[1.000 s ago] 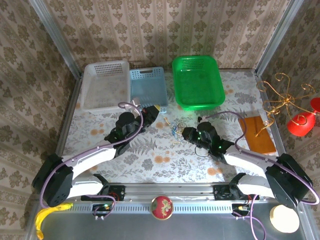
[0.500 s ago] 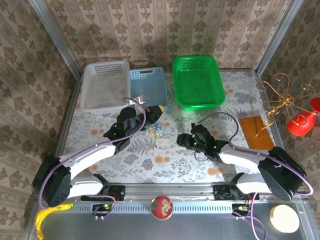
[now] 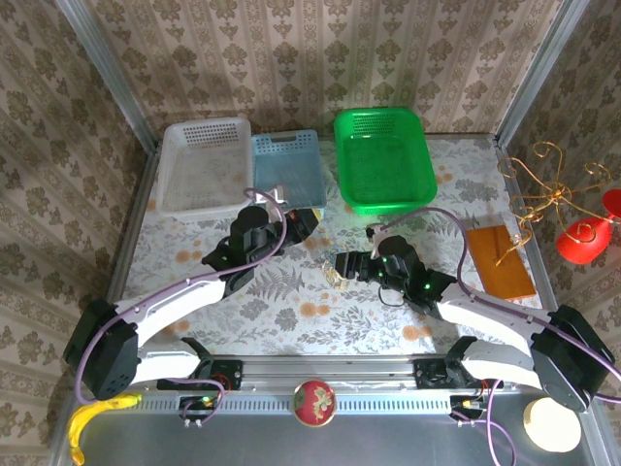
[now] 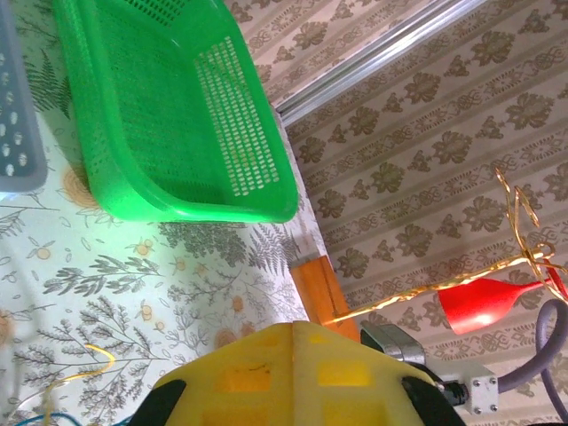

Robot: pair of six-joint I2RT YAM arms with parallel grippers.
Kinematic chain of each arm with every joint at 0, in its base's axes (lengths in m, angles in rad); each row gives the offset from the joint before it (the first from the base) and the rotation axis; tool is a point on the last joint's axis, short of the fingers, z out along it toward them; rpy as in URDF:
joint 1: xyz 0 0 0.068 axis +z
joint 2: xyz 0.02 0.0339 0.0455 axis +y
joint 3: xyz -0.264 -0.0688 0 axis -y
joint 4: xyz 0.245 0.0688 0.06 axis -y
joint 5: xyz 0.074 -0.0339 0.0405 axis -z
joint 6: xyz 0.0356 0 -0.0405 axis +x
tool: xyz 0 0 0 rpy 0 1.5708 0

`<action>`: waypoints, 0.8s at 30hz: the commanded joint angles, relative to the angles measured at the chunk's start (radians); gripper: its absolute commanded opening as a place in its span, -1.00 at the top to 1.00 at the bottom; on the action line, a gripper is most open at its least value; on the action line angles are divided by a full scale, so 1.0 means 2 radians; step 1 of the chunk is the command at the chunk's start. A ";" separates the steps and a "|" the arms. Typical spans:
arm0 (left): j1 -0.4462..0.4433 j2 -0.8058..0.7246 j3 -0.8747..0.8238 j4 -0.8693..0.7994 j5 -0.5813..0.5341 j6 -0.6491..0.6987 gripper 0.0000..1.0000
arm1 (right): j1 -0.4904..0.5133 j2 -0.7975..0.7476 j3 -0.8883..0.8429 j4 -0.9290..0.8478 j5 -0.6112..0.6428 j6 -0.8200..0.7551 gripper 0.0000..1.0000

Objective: Untangle the cables

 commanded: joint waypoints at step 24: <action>-0.022 0.003 0.052 0.007 0.015 -0.019 1.00 | 0.023 0.186 0.061 0.205 0.074 -0.057 -0.08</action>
